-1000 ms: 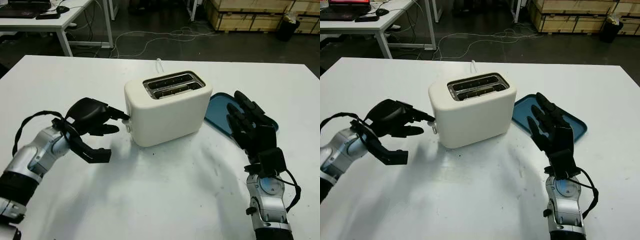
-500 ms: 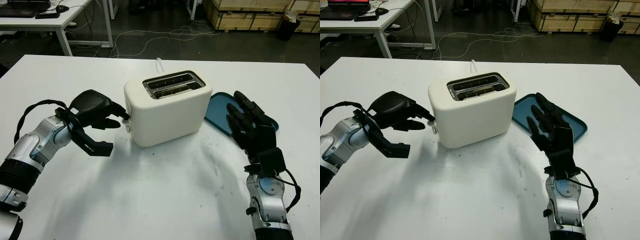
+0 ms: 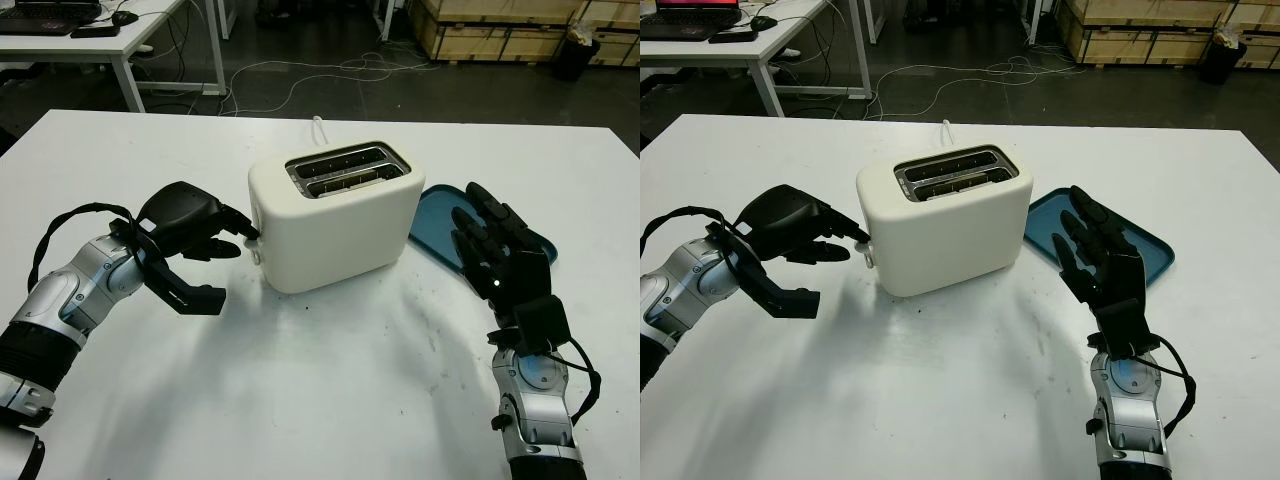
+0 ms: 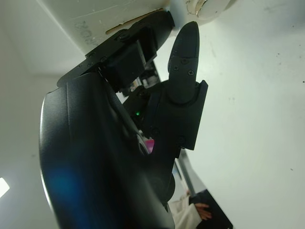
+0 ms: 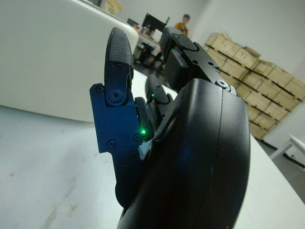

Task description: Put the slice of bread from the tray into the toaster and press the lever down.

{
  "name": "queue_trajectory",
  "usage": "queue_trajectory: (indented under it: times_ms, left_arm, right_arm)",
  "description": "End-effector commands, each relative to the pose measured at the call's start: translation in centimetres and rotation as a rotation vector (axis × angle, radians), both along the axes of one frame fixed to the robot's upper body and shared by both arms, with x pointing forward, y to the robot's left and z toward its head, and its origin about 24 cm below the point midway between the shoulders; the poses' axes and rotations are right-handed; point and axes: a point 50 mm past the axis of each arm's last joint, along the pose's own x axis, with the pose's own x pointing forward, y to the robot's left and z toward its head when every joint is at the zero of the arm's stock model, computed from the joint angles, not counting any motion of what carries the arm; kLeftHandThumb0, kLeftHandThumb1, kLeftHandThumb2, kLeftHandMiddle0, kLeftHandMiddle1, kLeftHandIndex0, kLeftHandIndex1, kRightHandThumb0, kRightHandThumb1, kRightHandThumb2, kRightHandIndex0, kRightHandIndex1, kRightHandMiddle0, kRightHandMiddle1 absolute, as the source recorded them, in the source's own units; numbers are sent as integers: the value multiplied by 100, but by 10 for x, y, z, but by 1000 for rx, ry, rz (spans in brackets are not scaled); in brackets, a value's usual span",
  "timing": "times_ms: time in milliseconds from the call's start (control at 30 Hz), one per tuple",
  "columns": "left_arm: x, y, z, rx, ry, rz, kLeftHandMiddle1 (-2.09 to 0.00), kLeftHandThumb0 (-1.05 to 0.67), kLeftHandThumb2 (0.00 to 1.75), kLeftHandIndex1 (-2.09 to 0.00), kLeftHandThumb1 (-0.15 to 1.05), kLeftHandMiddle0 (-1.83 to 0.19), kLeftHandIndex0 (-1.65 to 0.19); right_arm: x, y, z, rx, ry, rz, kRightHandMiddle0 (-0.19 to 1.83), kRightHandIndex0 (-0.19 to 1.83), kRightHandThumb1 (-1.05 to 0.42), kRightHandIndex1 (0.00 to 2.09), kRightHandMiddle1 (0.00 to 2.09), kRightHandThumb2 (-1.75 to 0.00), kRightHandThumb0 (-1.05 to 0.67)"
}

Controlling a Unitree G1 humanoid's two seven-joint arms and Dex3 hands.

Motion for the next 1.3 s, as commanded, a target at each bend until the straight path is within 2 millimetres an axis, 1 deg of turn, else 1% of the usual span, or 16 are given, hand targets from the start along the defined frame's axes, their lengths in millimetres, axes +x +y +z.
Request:
queue_trajectory:
  times_ms: [0, 67, 133, 233, 467, 633, 733, 833, 900, 933, 1000, 1067, 1167, 1267]
  left_arm:
    - [-26, -35, -81, 51, 313, -43, -77, -23, 36, 0, 92, -84, -102]
    - [-32, -47, -101, 20, 357, -22, -77, -21, 38, 0, 92, -77, -98]
    - [-37, -56, -108, -26, 363, -26, -81, -18, 37, -1, 92, -79, -100]
    - [-37, -60, -104, -32, 368, -32, -86, -18, 37, -1, 92, -76, -99]
    - [-38, -58, -101, -14, 361, -54, -90, -19, 33, -2, 92, -78, -101]
    - [-39, -55, -100, 2, 354, -58, -87, -21, 34, -1, 92, -75, -101]
    - [-40, -54, -98, -2, 339, -67, -88, -21, 33, -2, 92, -77, -102]
    - [-40, -53, -93, -9, 325, -76, -87, -22, 35, -2, 92, -76, -102]
    - [-38, -51, -82, -41, 279, -79, -89, -23, 38, -1, 92, -76, -101]
    - [-37, -50, -76, -49, 254, -83, -93, -24, 40, -1, 92, -73, -99]
    - [-33, -46, -56, -78, 181, -66, -101, -27, 43, 0, 92, -66, -94]
    - [-28, -41, -34, -139, 68, -32, -107, -29, 38, -1, 91, -64, -94]
    - [-23, -32, -7, -220, -53, 11, -114, -27, 33, -2, 89, -60, -94]
    - [-20, -21, 14, -250, -155, 36, -121, -25, 32, -2, 89, -59, -94]
  right_arm:
    - [0, 1, -2, 12, 1, 7, 49, 49, -92, 0, 0, -30, -54]
    - [0, 2, -1, 13, 4, 12, 48, 48, -92, 0, 0, -30, -55]
    - [0, 2, 0, 6, -1, 12, 47, 47, -92, 0, 0, -31, -53]
    - [0, 0, 1, 1, -9, 5, 47, 48, -92, 0, 0, -31, -53]
    - [0, 1, 0, -8, -6, 10, 48, 48, -92, 0, 0, -31, -53]
    - [0, 2, 1, 1, -3, 13, 47, 47, -92, 0, 0, -31, -53]
    - [0, 2, 1, -2, -2, 12, 47, 47, -92, 0, 0, -31, -53]
    - [0, 2, 1, 4, -7, 18, 47, 46, -92, 0, 0, -30, -54]
    - [0, 2, 1, 6, -6, 19, 47, 46, -92, 0, 0, -30, -54]
    - [0, 2, 1, 8, -6, 18, 47, 47, -92, 0, 0, -30, -54]
    - [0, 2, 0, 8, -7, 19, 48, 47, -92, 0, 0, -30, -54]
    - [0, 2, 0, 10, -6, 22, 47, 47, -92, 0, 0, -30, -54]
    - [0, 3, -2, 10, -1, 24, 48, 47, -92, 0, 0, -30, -54]
    - [0, 4, -2, 16, 12, 26, 47, 47, -92, 0, 0, -31, -54]
